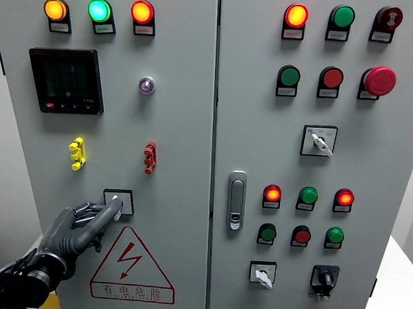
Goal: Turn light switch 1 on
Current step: 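Close the left hand fingers around the rotary switch knob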
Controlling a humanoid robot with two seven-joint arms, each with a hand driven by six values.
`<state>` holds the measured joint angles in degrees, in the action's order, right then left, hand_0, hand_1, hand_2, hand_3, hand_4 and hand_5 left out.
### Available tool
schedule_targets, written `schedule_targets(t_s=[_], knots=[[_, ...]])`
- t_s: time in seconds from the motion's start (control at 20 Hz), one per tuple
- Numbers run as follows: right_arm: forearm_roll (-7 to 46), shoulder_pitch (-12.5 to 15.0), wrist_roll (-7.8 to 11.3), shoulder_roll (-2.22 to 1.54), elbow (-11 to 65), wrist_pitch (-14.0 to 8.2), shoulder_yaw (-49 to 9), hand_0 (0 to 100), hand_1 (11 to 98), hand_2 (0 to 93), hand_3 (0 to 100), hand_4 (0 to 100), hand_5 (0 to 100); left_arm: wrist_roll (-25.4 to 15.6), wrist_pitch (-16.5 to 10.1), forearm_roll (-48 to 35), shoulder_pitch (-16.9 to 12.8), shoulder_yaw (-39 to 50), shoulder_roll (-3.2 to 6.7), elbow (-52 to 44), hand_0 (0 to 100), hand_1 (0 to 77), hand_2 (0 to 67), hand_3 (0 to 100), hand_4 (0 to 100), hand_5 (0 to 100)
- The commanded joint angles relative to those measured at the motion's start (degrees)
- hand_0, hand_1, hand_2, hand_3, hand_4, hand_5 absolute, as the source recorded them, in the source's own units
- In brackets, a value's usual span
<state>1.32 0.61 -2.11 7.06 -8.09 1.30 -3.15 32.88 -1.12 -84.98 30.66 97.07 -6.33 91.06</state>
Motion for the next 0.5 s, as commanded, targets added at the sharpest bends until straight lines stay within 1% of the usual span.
schedule_targets(t_s=[0.0,0.3,0.35,0.4,0.45], knots=[[0.0,0.0,0.0,-0.03,0.0,0.01,-0.01,0,19.9,0.0,20,19,11,0.44,-0.03,-0.1,0.02,-0.04,0.0,-0.01,0,56.8,49.5,94,100,91],[0.0,0.0,0.0,-0.03,0.0,0.02,-0.01,0,19.9,0.0,20,19,11,0.79,-0.03,-1.59,0.02,-0.04,0.0,-0.01,0,57.4,50.6,94,100,90],[0.0,0.0,0.0,0.06,0.0,0.02,-0.01,0,19.6,0.0,20,19,11,0.96,-0.03,-1.59,0.02,-0.04,0.0,-0.01,0,57.3,50.9,94,100,90],[0.0,0.0,0.0,-0.03,0.0,0.02,0.08,0,19.4,0.0,20,19,11,1.05,-0.03,-1.59,0.1,-0.04,0.0,-0.01,0,57.2,51.2,95,100,90],[0.0,0.0,0.0,-0.03,0.0,0.02,-0.01,0,19.5,0.0,20,19,11,1.49,0.06,-1.68,0.37,-0.04,0.0,-0.01,0,57.1,51.4,95,100,90]])
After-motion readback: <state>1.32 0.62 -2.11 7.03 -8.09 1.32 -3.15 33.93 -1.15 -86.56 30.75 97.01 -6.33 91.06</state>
